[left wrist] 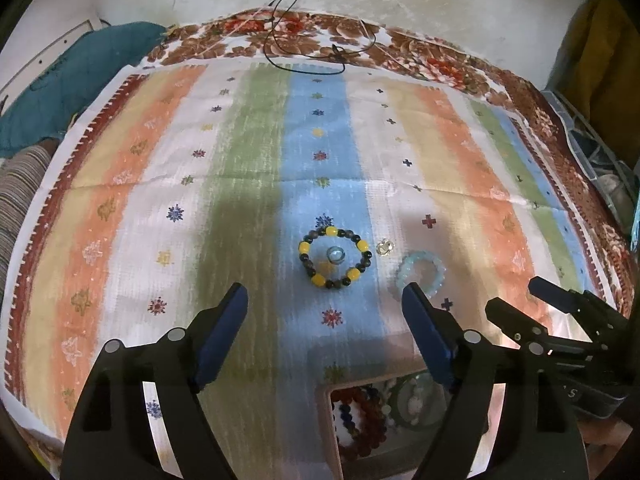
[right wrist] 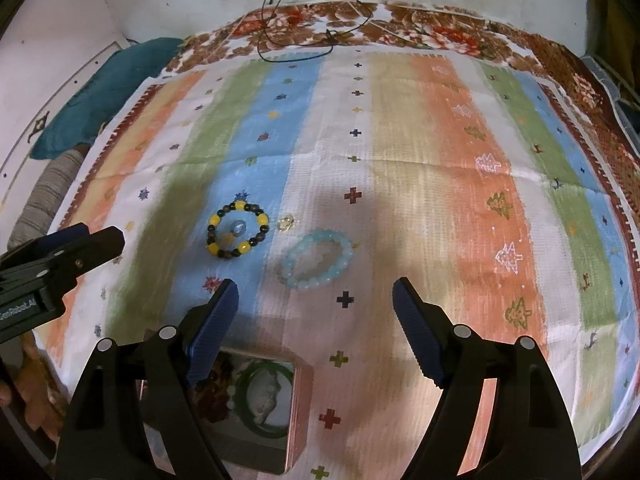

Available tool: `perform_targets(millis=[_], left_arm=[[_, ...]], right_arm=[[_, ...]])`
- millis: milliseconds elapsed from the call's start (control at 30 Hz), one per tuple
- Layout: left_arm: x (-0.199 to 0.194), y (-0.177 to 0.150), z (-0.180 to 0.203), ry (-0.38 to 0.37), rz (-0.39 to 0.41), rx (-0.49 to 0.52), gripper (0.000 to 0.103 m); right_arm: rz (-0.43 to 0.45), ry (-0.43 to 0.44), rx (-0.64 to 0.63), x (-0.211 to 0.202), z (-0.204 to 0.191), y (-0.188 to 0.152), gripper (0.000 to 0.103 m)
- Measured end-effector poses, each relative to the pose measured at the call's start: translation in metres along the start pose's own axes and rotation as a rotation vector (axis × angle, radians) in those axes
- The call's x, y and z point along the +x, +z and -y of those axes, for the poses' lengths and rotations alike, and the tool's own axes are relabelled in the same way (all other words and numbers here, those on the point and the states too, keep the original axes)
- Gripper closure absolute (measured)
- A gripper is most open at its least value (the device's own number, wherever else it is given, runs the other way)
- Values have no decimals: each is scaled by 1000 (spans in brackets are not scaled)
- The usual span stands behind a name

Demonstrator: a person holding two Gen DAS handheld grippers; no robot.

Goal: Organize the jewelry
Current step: 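Move both open tools forward toward the yellow-black and pale blue bracelets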

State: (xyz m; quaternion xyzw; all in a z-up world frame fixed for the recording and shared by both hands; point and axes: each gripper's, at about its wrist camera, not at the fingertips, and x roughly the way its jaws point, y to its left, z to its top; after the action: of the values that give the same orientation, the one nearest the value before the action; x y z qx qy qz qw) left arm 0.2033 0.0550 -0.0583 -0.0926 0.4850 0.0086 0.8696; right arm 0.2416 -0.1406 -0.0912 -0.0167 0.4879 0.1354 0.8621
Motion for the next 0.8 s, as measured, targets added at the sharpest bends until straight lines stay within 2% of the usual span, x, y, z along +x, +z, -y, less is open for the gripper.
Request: perform_targets(millis=[233, 800], left_arm=[[12, 7, -4, 14, 0, -25, 24], [46, 10, 1, 24, -62, 22, 24]], right_arm=[[-13, -20, 2, 12, 2, 6, 24], [-55, -33, -4, 35, 2, 16, 24]])
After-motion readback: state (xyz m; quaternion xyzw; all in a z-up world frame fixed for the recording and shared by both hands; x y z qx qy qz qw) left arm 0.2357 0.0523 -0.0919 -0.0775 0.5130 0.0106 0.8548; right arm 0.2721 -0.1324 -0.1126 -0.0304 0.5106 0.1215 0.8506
